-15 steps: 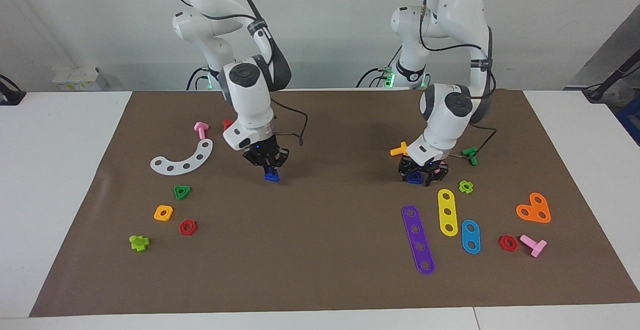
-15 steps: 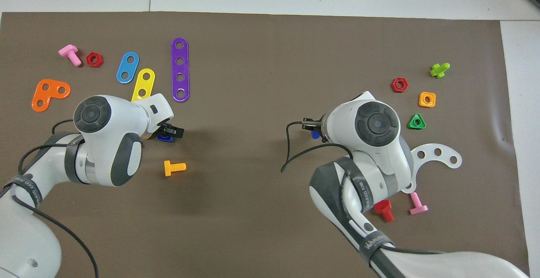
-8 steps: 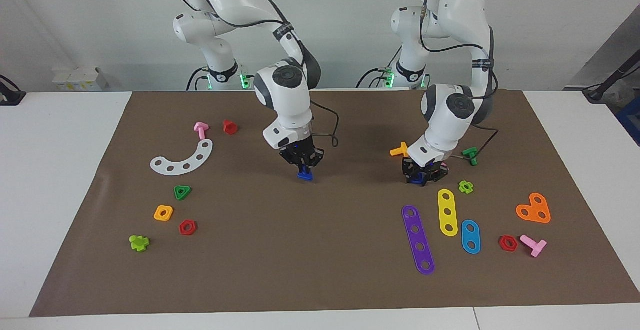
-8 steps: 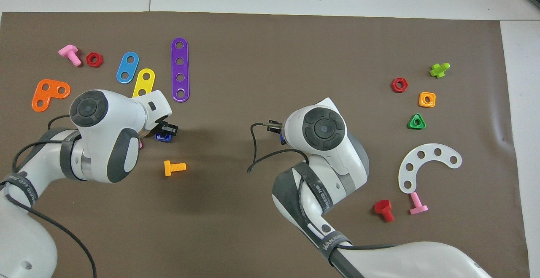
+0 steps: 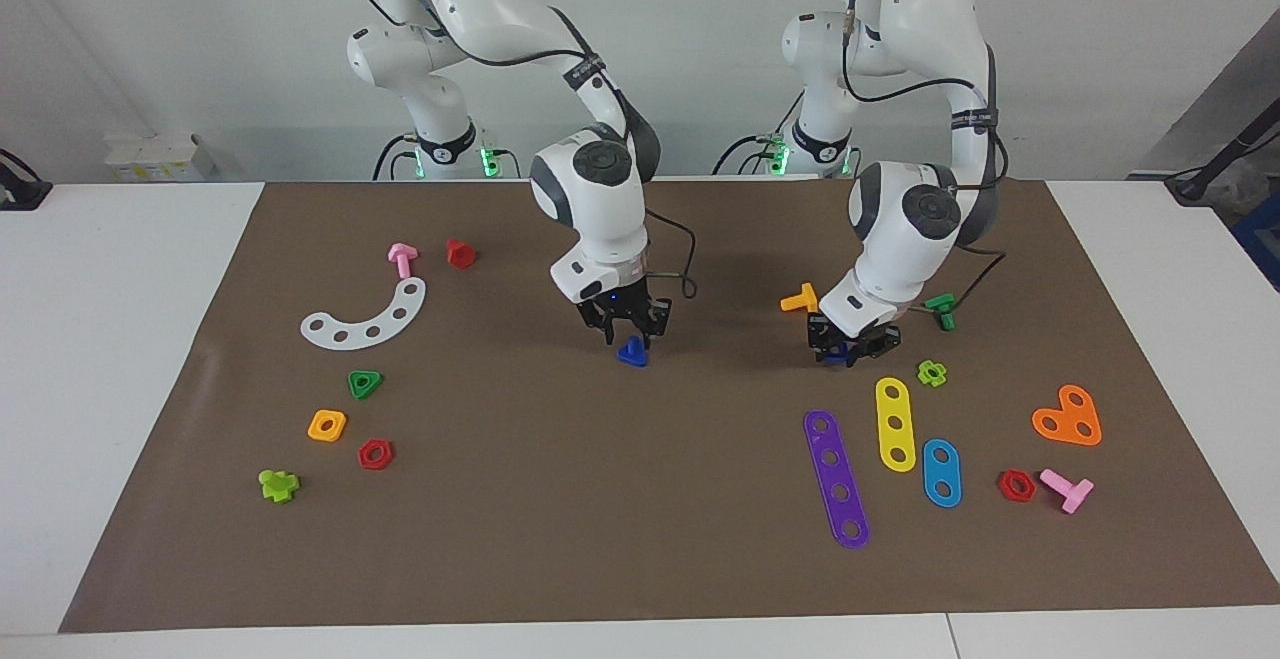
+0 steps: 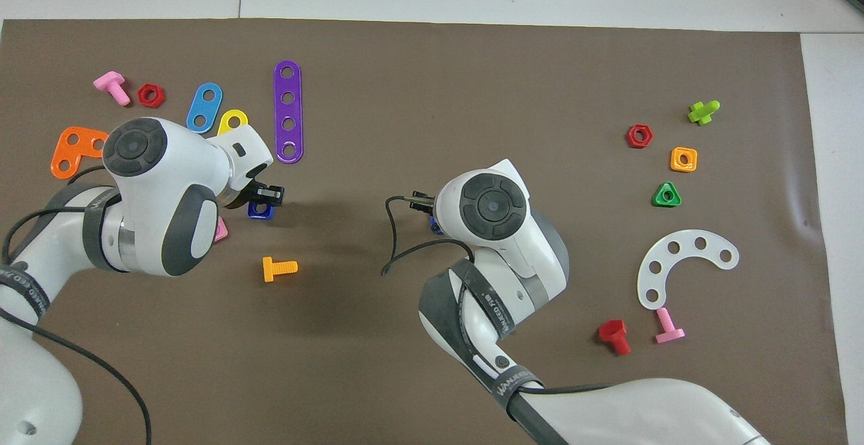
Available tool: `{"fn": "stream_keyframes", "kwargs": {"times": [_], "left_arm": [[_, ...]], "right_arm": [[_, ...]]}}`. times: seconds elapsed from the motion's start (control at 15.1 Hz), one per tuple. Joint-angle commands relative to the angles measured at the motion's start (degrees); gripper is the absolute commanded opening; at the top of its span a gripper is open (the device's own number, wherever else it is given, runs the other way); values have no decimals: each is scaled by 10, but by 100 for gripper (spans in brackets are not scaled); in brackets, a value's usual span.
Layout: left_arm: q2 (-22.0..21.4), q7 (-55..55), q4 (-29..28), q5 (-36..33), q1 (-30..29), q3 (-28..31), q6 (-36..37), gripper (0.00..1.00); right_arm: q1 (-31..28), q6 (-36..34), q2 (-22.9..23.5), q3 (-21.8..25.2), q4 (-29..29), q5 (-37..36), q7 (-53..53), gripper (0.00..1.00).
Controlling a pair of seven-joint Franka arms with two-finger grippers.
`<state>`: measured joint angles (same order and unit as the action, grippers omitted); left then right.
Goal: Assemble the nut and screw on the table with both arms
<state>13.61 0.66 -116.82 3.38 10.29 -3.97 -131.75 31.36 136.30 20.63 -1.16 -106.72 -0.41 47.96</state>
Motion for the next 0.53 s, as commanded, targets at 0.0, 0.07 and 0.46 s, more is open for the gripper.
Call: {"fn": "stream_keyframes", "kwargs": {"times": [0.0,0.07,0.46], "left_arm": [[5,-70,33,-4,27,5,30,0],[6,-107,34,-4,45,5,26,0],[6,-348,60,-4,185,6,44,0]], "right_arm": [[-40,-16,-39,-3,-6,1,-19,100],[-58,-27,-53,-3,-7,2,-37,100],[-186,-113,-144,-3,-7,12,-177,100]]}}
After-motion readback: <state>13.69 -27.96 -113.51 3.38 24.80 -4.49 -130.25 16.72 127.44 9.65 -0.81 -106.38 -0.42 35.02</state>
